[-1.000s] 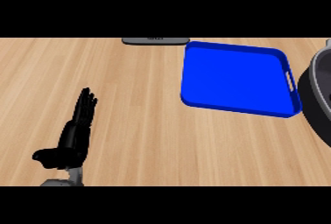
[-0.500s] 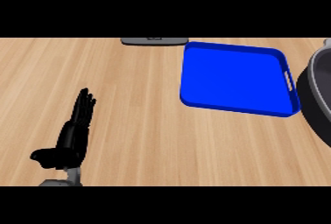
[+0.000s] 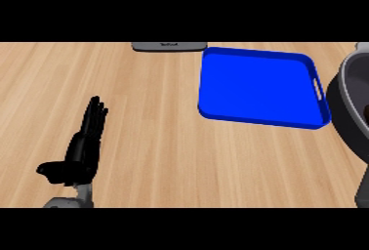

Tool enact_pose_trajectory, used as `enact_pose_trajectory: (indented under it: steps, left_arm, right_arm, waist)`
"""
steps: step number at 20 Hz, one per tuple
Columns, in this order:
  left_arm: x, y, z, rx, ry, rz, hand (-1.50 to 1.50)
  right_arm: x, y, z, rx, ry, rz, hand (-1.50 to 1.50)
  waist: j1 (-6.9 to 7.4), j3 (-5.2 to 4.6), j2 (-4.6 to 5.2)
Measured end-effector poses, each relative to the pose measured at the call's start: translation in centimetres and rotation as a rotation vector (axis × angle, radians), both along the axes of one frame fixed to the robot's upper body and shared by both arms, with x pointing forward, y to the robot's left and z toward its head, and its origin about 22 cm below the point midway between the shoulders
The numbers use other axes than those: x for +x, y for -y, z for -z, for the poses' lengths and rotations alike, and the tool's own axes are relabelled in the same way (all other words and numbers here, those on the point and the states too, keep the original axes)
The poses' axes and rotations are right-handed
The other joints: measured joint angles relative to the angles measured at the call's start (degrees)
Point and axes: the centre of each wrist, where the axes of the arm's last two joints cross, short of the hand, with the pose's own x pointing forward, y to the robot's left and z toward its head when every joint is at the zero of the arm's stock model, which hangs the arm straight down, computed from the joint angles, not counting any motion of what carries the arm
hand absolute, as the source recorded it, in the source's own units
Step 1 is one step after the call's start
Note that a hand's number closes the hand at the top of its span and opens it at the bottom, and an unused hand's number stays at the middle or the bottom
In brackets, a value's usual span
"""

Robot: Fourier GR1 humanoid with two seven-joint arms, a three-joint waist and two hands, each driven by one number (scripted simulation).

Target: Pick the sweet potato from the tray and place it in the pot

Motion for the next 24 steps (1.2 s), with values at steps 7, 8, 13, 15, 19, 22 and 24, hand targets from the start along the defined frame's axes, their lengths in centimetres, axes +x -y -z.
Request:
enact_pose_trajectory:
  steps: [7,8,13,15,19,22,24]
  left_arm:
    - [-0.6,-0.5,0.1,0.003,0.001,-0.008,0.0]
    - [-0.5,-0.8,0.1,0.005,0.001,-0.008,0.0]
    - [-0.4,-0.7,-0.3,0.001,0.0,-0.002,0.0]
    - [-0.6,-0.9,-0.5,0.001,-0.003,-0.002,0.0]
    - [-0.7,-0.7,-0.4,0.007,0.001,-0.002,0.0]
    - [-1.0,-0.7,-0.1,0.005,0.0,-0.007,0.0]
    - [-1.1,-0.8,-0.2,0.006,-0.003,-0.006,0.0]
  right_arm:
    - [-5.5,-1.0,1.1,-0.09,0.079,0.051,-1.5]
    - [-6.3,-1.2,1.1,-0.101,0.086,0.051,-1.5]
    - [-9.9,-2.2,1.6,-0.124,0.083,0.051,-1.5]
    - [-11.5,-2.5,1.4,-0.131,0.081,0.06,-1.5]
    - [-14.3,-3.0,1.2,-0.158,0.072,0.084,-1.5]
    - [-16.0,-3.1,1.4,-0.183,0.075,0.12,-1.5]
    - [-17.3,-3.1,1.5,-0.195,0.078,0.137,-1.5]
  waist:
    - [-0.02,-0.03,-0.05]
    - [-0.01,-0.02,-0.03]
    - [0.24,-0.03,0.06]
    - [0.26,-0.01,0.06]
    - [0.22,-0.02,0.09]
    - [0.2,-0.03,0.11]
    - [0.16,-0.02,0.1]
